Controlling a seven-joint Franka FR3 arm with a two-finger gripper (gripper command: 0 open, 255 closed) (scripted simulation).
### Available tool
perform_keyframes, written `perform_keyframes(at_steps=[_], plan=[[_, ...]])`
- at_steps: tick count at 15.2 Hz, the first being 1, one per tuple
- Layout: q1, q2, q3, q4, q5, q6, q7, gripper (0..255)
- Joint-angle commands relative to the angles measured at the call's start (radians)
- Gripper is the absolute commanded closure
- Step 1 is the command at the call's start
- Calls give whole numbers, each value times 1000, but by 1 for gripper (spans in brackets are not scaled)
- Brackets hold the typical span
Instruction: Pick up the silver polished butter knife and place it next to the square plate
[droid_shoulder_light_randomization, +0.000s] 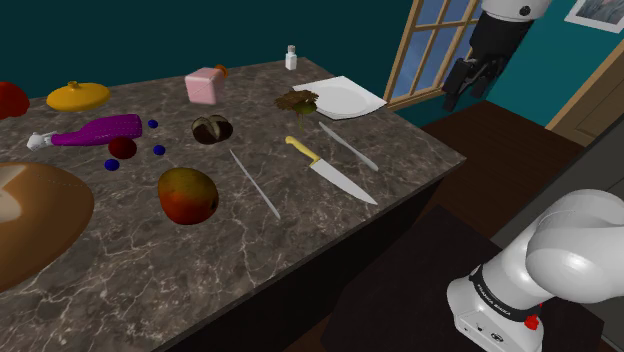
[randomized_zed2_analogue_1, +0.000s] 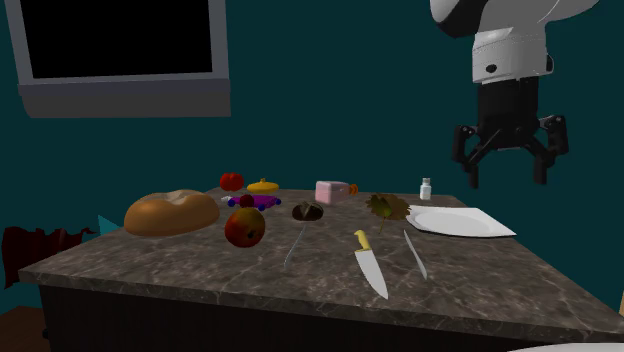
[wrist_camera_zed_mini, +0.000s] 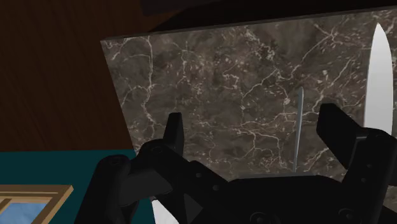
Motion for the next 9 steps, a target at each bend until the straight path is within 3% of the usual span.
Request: perform_keyframes(at_steps=[1,9], plan=[[0,0,0,0,0,0,0,0],[51,173,120,17,102,132,141,0]])
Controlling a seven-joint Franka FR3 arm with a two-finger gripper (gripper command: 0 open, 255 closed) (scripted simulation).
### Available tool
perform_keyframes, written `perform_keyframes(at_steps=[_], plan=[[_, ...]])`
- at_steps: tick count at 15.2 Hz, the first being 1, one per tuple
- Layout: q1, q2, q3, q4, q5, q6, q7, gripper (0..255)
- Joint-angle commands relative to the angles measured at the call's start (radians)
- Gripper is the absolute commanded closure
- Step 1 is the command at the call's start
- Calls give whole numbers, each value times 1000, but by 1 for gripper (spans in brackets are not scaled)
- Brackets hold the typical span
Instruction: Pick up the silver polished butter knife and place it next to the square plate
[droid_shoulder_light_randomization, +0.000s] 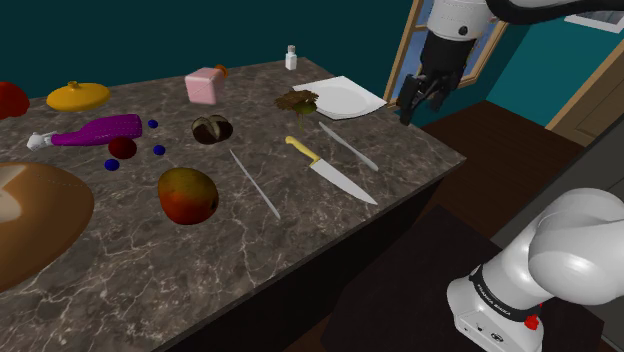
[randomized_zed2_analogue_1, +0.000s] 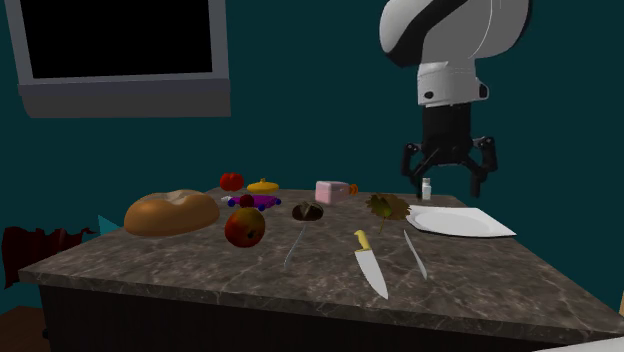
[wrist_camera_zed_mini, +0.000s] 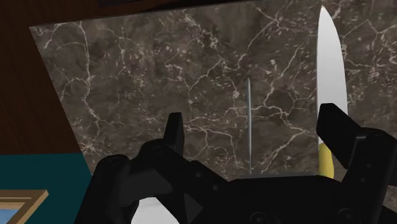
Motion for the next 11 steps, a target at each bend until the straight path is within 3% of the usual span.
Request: perform_keyframes(at_steps=[1,11], plan=[[10,57,28,12,21,42,33,0],[54,349,168,146,77,186,197,0]])
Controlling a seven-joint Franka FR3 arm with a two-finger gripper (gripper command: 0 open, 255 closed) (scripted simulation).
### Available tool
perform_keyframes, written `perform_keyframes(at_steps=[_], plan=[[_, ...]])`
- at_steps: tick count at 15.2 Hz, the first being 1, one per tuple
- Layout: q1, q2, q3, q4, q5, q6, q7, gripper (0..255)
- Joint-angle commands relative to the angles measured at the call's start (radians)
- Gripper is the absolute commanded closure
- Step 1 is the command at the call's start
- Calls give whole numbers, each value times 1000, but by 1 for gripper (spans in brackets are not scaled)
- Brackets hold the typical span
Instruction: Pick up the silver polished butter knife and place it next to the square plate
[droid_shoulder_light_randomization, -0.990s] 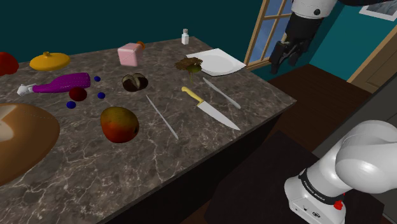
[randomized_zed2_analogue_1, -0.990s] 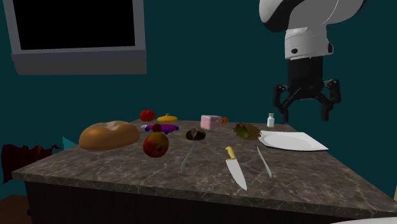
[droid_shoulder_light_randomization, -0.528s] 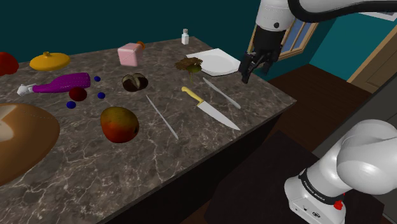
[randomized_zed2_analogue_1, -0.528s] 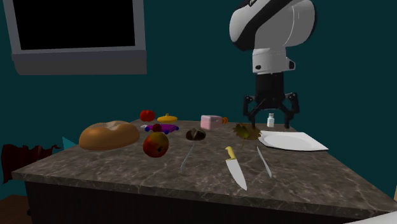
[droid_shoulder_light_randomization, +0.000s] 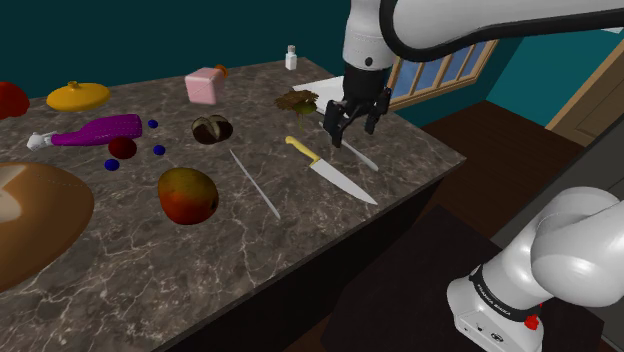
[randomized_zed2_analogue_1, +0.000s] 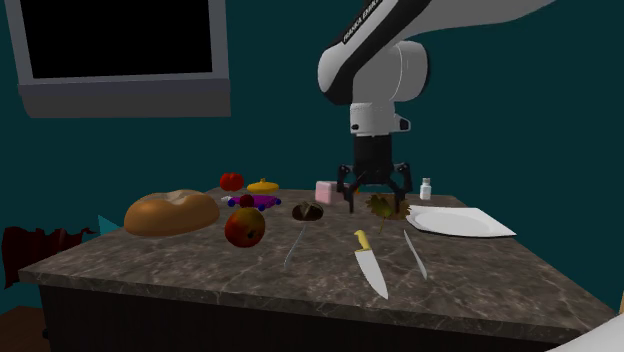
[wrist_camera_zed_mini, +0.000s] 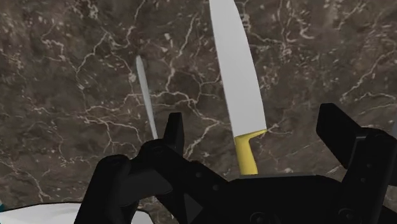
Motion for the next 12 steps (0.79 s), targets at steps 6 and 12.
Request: perform_keyframes(at_steps=[6,12], plan=[[26,238,82,155,-16,74,116,0],[67,457,135,332,-69,102,223,0]])
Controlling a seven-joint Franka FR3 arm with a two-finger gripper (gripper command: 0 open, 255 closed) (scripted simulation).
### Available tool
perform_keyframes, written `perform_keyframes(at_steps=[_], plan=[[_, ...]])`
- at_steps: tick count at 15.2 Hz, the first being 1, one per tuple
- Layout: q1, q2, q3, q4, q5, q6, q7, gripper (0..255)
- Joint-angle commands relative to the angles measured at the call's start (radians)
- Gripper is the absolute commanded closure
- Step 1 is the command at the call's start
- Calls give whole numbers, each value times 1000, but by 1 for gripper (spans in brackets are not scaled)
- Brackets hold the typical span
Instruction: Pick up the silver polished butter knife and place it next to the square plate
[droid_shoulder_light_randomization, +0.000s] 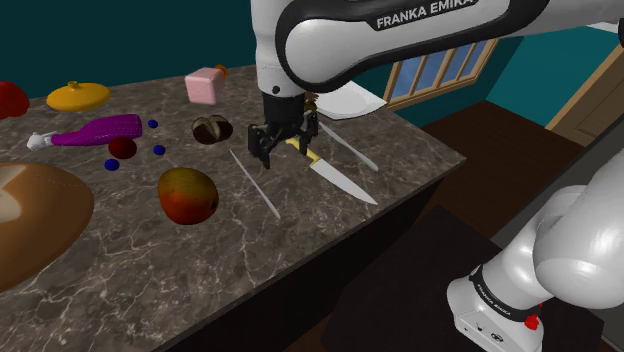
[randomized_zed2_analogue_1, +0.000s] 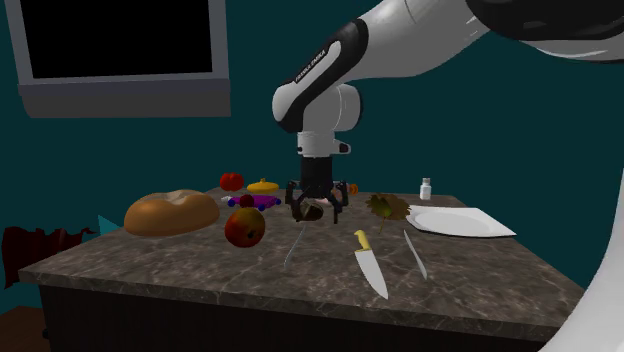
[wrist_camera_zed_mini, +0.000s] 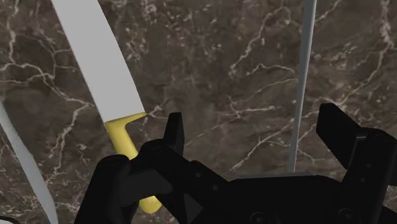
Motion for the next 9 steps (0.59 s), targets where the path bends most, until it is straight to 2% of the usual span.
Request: perform_keyframes(at_steps=[1,4,9], plan=[[19,83,14,72,-25,5,39,0],[54,199,26,185,-61,0,88,0],[58,216,23,151,-68,50,94,0]])
